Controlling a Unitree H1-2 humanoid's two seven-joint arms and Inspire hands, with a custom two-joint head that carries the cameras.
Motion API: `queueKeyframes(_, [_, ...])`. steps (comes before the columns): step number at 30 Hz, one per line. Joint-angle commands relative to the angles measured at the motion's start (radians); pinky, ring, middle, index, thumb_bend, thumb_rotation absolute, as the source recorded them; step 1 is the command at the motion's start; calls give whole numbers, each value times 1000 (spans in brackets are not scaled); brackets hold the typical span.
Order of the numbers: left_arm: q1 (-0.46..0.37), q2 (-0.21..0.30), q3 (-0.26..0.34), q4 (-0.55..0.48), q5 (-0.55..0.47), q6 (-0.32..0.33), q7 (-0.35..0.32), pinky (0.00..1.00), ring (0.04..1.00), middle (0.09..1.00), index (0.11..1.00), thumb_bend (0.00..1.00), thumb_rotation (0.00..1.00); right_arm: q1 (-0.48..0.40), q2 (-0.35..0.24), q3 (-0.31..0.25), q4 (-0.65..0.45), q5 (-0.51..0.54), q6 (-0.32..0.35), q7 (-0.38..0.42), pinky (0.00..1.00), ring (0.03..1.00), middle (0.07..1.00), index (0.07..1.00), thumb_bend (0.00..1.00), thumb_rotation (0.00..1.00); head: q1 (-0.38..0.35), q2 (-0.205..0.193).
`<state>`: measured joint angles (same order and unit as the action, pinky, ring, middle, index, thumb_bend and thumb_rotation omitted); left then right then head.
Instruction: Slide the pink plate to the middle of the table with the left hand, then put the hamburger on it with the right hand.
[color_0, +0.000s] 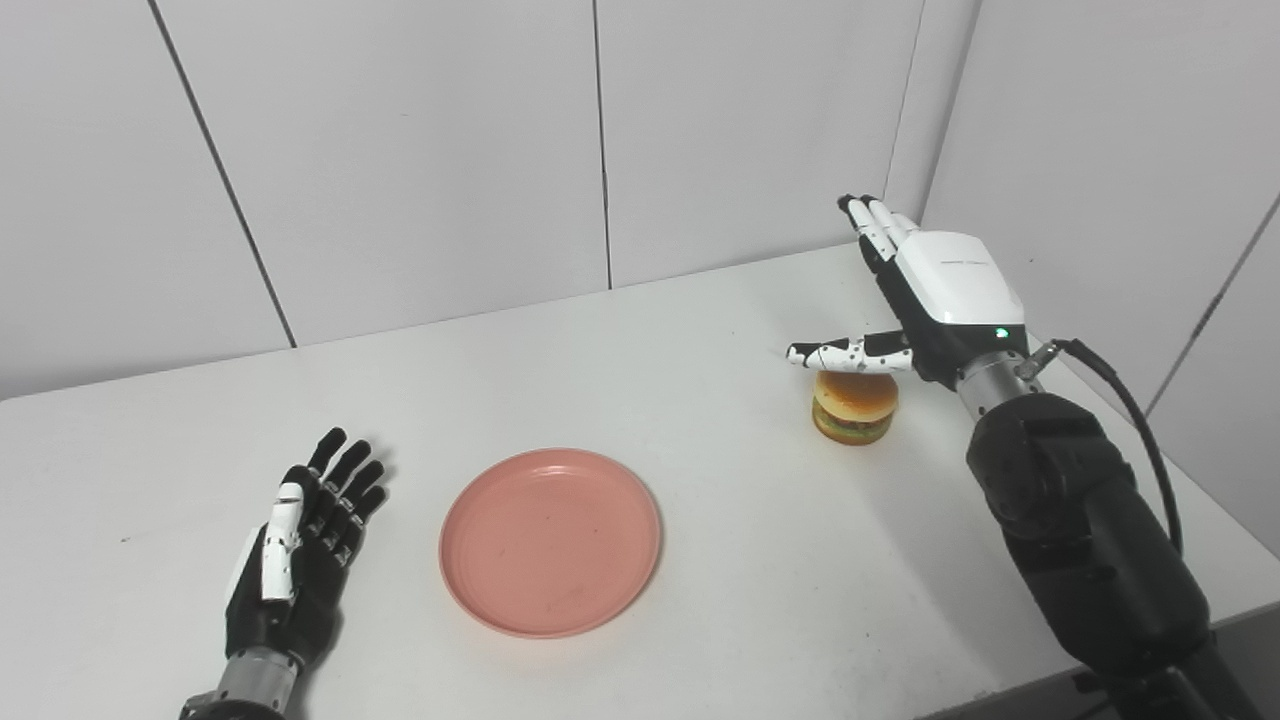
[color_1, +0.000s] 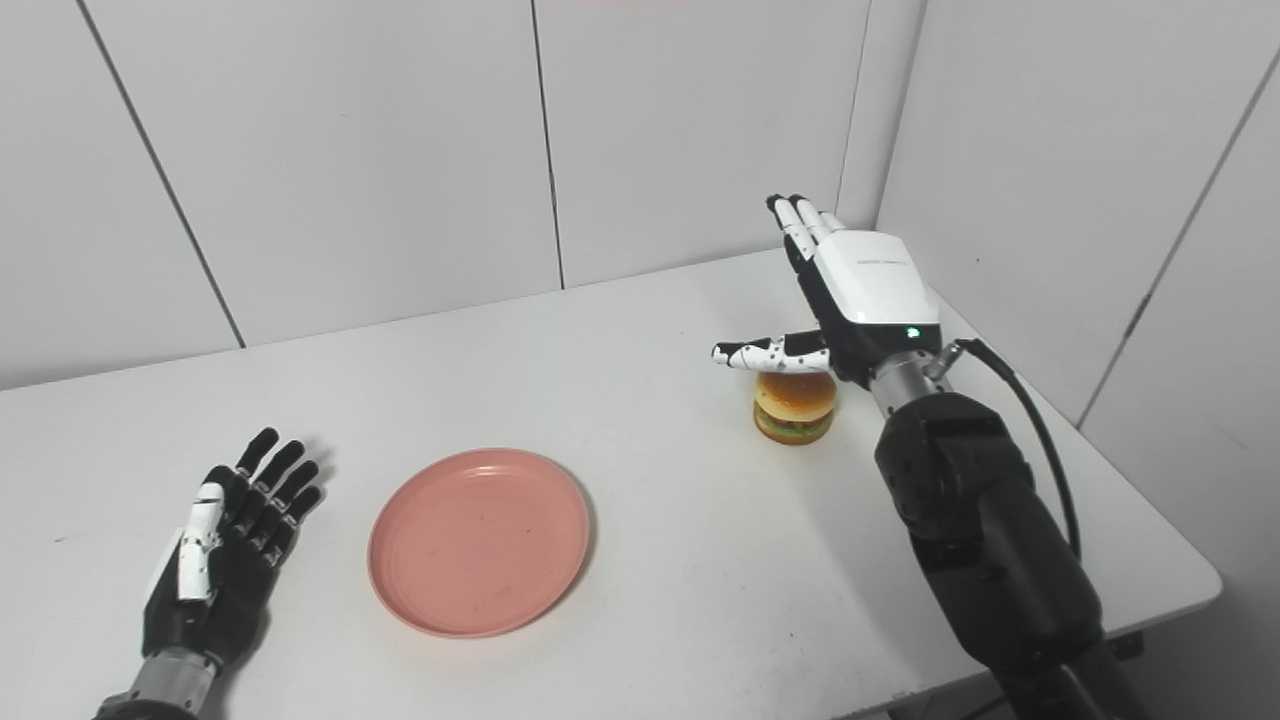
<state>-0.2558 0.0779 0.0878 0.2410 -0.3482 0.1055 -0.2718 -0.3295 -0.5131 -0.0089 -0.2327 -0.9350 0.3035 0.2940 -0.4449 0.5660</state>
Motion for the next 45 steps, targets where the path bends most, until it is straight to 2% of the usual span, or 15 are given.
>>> queueKeyframes(1, [15, 15, 8, 37, 3, 44, 11, 943, 921, 928, 920, 313, 1000, -49, -24, -4, 23, 2, 20, -8, 793, 943, 994, 1000, 1000, 665, 0, 0])
queueKeyframes(6, [12, 21, 12, 40, -3, 42, 7, 946, 920, 925, 916, 318, 1000, -57, -27, 10, 104, 17, 7, -19, 810, 933, 976, 1000, 1000, 703, 0, 11])
queueKeyframes(14, [14, 28, 12, 38, -8, 45, 8, 943, 919, 927, 918, 321, 1000, -75, -33, 38, 195, 23, 33, -3, 792, 923, 972, 1000, 1000, 708, 0, 24])
queueKeyframes(18, [12, 31, 11, 40, -10, 45, 9, 941, 914, 921, 915, 326, 1000, -87, -35, 48, 233, 34, 35, 2, 818, 927, 976, 1000, 1000, 707, -2, 29])
queueKeyframes(27, [15, 36, 8, 36, -10, 45, 7, 941, 917, 924, 917, 341, 1000, -103, -47, 82, 274, 23, 86, 24, 715, 907, 972, 996, 1000, 716, -1, 40])
queueKeyframes(32, [18, 36, 8, 26, -12, 53, 9, 942, 920, 927, 920, 346, 1000, -108, -58, 90, 303, 44, 84, 33, 781, 921, 979, 995, 1000, 712, -1, 45])
queueKeyframes(45, [21, 40, 9, 12, -16, 64, 4, 949, 919, 927, 920, 355, 1000, -114, -83, 111, 299, 64, 142, 89, 724, 855, 926, 951, 1000, 627, 0, 59])
